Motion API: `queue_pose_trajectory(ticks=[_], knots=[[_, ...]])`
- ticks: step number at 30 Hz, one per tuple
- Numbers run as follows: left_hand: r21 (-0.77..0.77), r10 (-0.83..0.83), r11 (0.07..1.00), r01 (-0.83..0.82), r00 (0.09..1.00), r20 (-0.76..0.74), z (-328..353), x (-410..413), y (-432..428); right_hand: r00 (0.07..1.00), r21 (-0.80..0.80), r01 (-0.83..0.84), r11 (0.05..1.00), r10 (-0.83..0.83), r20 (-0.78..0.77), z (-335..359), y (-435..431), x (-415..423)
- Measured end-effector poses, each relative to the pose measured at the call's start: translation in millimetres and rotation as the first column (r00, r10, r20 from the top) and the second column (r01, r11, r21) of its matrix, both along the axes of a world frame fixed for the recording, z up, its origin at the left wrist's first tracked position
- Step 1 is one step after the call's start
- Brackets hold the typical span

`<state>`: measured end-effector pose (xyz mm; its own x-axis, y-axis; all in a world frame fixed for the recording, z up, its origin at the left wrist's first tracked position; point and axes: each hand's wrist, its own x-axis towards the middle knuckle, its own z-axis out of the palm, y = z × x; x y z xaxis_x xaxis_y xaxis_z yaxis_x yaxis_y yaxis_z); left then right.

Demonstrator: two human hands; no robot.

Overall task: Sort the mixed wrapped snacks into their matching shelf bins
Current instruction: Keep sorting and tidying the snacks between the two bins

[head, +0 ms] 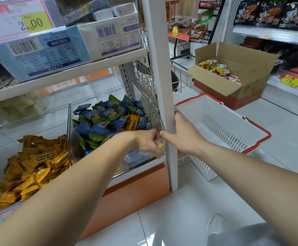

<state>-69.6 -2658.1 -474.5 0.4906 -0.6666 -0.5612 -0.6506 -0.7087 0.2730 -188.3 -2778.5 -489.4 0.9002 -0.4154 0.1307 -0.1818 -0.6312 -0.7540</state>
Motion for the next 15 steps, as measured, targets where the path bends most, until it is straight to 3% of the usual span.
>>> queue_pose_trajectory(ticks=[5,15], knots=[[-0.009,-0.007,1.000,0.006,0.999,-0.051,-4,-1,5,0.999,0.028,-0.035,0.999,0.035,-0.012,2,-2,-1],[-0.108,-0.059,0.992,0.057,0.998,-0.009,2,-10,16,0.997,-0.027,-0.031,0.999,0.029,-0.075,1,-1,-3]])
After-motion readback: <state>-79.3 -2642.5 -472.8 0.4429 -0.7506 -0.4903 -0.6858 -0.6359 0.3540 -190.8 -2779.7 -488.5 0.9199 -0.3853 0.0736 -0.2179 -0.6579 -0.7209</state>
